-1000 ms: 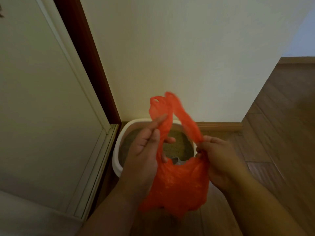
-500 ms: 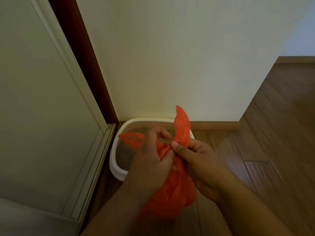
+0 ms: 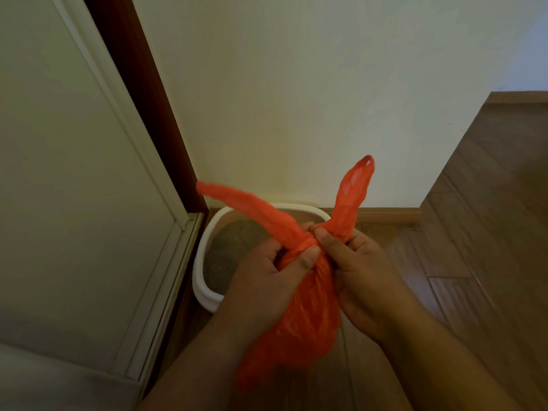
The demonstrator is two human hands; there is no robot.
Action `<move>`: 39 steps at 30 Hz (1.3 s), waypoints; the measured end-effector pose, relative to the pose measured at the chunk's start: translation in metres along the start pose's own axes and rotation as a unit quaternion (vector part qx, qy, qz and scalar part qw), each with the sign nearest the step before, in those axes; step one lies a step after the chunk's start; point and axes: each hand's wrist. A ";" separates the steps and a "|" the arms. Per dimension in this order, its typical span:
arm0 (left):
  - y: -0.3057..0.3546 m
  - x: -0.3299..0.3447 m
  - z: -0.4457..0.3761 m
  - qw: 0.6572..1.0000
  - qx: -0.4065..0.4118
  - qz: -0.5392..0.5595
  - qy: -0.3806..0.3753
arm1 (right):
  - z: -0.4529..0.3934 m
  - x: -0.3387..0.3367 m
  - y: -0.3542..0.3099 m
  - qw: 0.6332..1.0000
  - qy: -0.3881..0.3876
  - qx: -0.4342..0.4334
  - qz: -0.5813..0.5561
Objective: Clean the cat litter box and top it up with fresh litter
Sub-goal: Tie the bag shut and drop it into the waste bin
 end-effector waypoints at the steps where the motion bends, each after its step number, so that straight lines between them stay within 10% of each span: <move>1: 0.000 0.001 0.001 1.000 0.010 0.014 0.006 | -0.001 -0.001 -0.001 1.000 -0.009 -0.001 0.010; 9: 0.001 0.008 -0.001 0.995 0.009 0.020 0.093 | -0.009 -0.009 0.015 0.944 0.196 -0.145 0.221; 21: -0.006 0.000 -0.006 0.996 0.005 0.031 0.083 | -0.001 -0.011 0.010 0.880 -0.029 -0.116 0.459; 32: -0.008 -0.009 -0.009 0.993 -0.002 -0.049 0.110 | -0.001 -0.010 0.004 0.988 -0.093 -0.029 0.120; 39: -0.015 -0.010 -0.013 0.975 -0.103 0.178 0.085 | -0.001 -0.018 0.000 0.941 -0.098 -0.096 0.309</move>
Point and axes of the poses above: each hand's wrist, its own z-axis away from the middle knuckle, its own x-axis out of the palm, y = z × x, and after that the axes turned 2 degrees about -y, right-handed
